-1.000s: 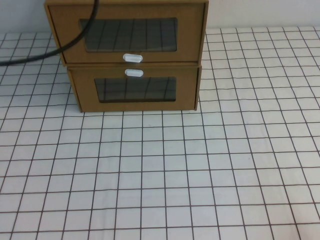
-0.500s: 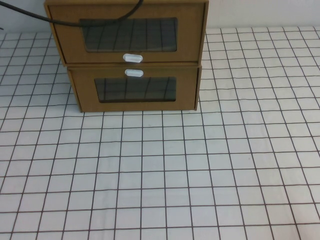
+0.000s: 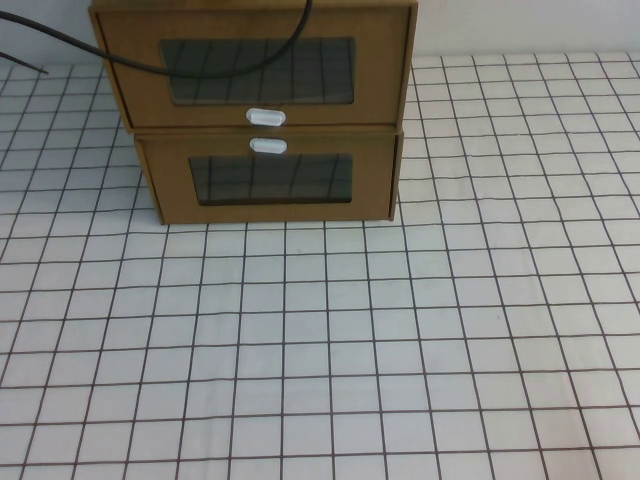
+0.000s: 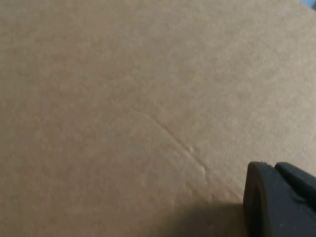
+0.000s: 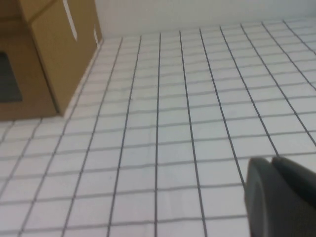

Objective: Open the shoe box
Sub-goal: 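Pull the top drawer of the cardboard box fully open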

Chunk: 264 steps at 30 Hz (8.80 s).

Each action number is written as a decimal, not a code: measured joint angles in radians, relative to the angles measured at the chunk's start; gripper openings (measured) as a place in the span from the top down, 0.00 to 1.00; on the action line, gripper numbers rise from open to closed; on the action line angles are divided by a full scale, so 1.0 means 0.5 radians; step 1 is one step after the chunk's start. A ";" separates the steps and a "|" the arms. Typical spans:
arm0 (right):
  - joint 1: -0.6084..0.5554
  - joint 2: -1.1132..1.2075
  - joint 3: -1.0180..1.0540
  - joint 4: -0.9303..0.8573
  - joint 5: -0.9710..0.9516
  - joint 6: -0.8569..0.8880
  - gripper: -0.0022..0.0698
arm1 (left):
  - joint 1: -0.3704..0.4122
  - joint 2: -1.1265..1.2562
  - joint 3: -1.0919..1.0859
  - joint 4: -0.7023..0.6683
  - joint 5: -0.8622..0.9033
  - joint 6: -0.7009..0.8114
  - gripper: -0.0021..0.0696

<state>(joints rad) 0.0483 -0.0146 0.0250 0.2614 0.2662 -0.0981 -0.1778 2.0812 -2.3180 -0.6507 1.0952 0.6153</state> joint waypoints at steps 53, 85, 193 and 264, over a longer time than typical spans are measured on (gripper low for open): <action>1.236 3.024 -2.582 -0.084 0.945 -0.147 0.99 | 0.000 0.010 -0.014 0.028 -0.004 0.001 0.97; 1.806 3.788 -2.927 -3.440 0.426 1.592 0.60 | 0.000 0.010 -0.014 0.028 0.000 0.001 0.97; 1.638 4.275 -3.437 -3.826 0.431 1.511 0.94 | 0.000 0.006 -0.018 0.024 0.099 -0.012 0.97; 2.554 2.948 -2.420 -2.381 1.206 1.382 0.98 | -0.004 -0.037 -0.151 0.015 0.314 -0.254 0.97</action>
<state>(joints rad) 1.3252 1.4593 -1.1850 -0.9291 0.8694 0.5928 -0.1800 2.0628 -2.3934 -0.6430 1.2524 0.4881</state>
